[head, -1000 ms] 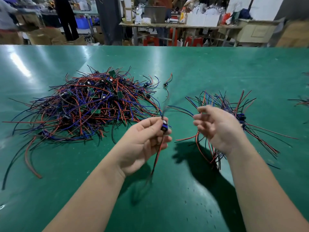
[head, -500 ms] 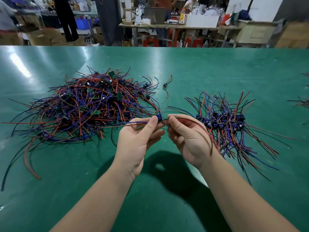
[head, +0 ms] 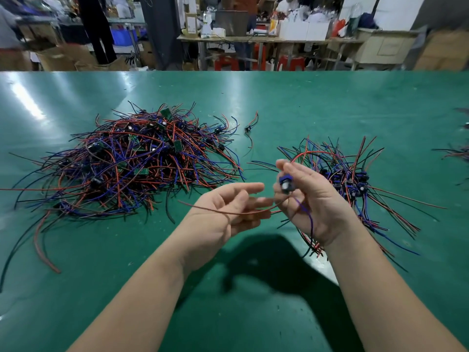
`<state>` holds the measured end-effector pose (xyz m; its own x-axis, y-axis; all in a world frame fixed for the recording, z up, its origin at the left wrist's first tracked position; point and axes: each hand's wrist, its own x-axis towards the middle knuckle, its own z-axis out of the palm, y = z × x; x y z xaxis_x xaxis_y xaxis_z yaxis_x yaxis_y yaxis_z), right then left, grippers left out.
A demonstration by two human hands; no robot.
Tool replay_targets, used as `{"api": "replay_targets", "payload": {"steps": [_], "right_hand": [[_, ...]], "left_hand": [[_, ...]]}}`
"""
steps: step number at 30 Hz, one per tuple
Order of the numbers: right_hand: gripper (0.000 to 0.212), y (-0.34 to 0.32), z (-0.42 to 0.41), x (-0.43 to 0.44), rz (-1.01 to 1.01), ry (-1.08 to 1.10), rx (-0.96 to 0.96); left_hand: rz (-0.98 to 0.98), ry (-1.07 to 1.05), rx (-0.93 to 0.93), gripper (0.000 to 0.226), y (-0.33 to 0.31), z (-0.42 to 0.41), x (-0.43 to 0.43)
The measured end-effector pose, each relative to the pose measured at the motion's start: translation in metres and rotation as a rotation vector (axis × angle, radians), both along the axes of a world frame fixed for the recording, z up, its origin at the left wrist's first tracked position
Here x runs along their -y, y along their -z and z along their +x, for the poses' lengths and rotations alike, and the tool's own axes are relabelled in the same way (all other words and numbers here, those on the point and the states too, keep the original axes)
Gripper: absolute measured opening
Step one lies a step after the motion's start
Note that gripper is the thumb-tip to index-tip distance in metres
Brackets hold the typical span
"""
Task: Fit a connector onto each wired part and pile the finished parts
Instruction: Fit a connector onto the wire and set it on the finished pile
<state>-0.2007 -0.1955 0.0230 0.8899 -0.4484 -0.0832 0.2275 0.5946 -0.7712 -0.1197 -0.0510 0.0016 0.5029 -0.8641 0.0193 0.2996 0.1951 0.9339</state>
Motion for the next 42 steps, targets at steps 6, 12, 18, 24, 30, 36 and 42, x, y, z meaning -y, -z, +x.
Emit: {"api": "replay_targets", "payload": {"steps": [6, 12, 18, 24, 30, 36, 42], "right_hand": [[0.012, 0.002, 0.001, -0.006, -0.075, -0.093, -0.051], [0.009, 0.007, 0.003, -0.008, -0.078, -0.048, -0.059], [0.003, 0.015, 0.011, -0.012, -0.291, 0.006, -0.127], [0.009, 0.016, 0.01, -0.011, -0.373, 0.045, -0.155], [0.014, 0.001, -0.001, 0.019, -0.197, 0.226, -0.135], [0.007, -0.002, -0.008, 0.032, -0.072, 0.417, -0.136], [0.018, -0.004, -0.013, 0.033, -0.082, 0.453, -0.241]], "left_hand": [[-0.059, 0.151, -0.255, 0.09, -0.001, 0.0, -0.004], [-0.097, 0.154, -0.169, 0.077, 0.0, -0.004, 0.0], [0.109, -0.199, -0.154, 0.041, 0.006, -0.008, 0.008], [0.131, -0.172, -0.27, 0.033, 0.006, -0.007, 0.008], [0.184, -0.047, -0.118, 0.032, 0.003, -0.011, 0.004], [0.257, 0.021, -0.023, 0.028, 0.002, -0.013, 0.003], [0.287, -0.016, 0.12, 0.026, 0.005, -0.008, 0.001]]}}
